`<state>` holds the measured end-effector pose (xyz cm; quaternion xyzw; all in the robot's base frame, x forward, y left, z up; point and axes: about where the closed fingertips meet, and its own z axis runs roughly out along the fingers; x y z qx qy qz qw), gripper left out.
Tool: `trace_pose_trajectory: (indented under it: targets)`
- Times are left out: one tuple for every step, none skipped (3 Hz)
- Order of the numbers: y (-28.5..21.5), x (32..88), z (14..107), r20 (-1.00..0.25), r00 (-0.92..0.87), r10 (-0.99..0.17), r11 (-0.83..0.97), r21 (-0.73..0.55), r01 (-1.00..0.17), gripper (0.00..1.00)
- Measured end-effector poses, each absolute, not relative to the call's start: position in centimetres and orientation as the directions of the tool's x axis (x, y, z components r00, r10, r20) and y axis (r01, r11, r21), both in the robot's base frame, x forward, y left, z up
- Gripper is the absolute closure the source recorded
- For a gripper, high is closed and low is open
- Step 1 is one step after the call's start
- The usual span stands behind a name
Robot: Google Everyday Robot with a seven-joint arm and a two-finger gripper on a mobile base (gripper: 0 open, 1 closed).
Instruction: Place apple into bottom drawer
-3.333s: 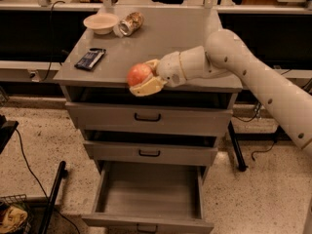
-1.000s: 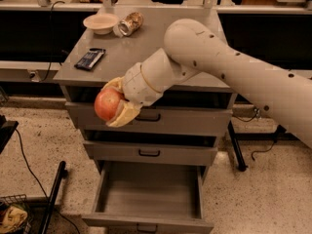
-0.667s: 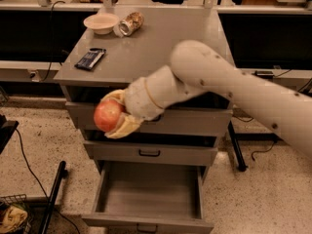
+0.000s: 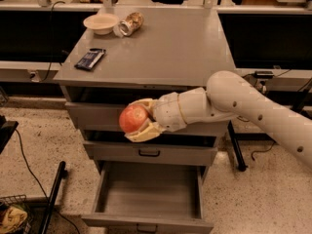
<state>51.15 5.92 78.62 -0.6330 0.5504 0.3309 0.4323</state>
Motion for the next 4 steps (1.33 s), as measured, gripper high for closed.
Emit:
trace_pose_trajectory:
  targets:
    - [6.0,51.1,78.6,-0.895,0.173,-0.412,-0.019,-0.181,-0.983,1.00]
    - [5.9,51.0,74.8,-0.893,0.165,-0.418,0.007,-0.185,-0.983,1.00]
    - [6.3,49.7,64.4,-0.896,0.113,-0.430,0.050,-0.149,-0.988,1.00]
    - [6.4,49.1,58.5,-0.905,0.109,-0.412,0.072,-0.152,-0.986,1.00]
